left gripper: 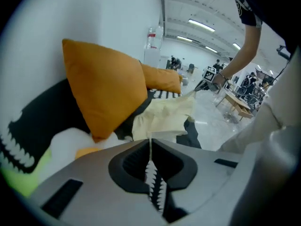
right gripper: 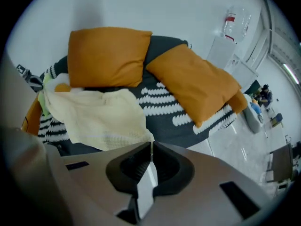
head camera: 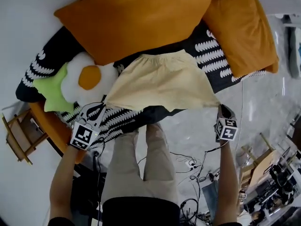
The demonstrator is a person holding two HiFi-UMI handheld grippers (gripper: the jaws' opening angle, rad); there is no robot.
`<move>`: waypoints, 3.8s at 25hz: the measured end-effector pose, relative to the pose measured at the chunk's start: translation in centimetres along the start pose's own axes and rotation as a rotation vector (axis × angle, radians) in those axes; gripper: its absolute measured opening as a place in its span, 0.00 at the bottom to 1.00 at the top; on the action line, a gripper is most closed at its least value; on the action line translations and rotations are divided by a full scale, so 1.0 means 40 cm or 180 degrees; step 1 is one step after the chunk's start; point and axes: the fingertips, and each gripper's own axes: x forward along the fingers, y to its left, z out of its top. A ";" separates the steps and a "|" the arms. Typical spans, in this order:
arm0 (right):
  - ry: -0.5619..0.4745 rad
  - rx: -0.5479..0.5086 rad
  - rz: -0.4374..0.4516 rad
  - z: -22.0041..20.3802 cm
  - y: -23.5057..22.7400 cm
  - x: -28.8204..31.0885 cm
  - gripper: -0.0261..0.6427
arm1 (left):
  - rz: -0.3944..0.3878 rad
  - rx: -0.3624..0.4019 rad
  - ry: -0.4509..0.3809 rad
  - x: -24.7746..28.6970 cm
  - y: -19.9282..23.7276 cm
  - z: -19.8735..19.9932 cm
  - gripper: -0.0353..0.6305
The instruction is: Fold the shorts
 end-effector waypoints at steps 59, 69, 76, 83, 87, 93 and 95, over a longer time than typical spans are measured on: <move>-0.0439 -0.1227 0.0025 0.255 0.416 0.400 0.36 | 0.1156 -0.0496 0.1135 0.638 0.084 -0.034 0.19; -0.0828 -0.1403 -0.0048 0.365 0.409 0.144 0.09 | 0.0869 -0.0309 0.0737 0.470 0.027 0.079 0.09; -0.0493 -0.1009 -0.0101 0.533 0.178 -0.171 0.11 | -0.0167 0.0401 0.0867 0.327 0.003 0.499 0.09; -0.0879 -0.0463 -0.0603 0.714 -0.119 -0.545 0.10 | -0.0047 0.1206 0.0215 0.227 -0.031 1.067 0.09; -0.1014 -0.0192 -0.0670 0.670 -0.162 -0.657 0.11 | -0.0009 0.1516 -0.0178 0.168 -0.103 1.198 0.09; -0.0679 0.0023 -0.0402 0.325 0.031 -0.445 0.11 | -0.0141 0.1664 -0.0300 0.270 -0.188 0.927 0.09; -0.0521 0.0132 -0.0271 0.193 0.159 -0.315 0.10 | -0.0142 0.1703 -0.0176 0.347 -0.181 0.739 0.09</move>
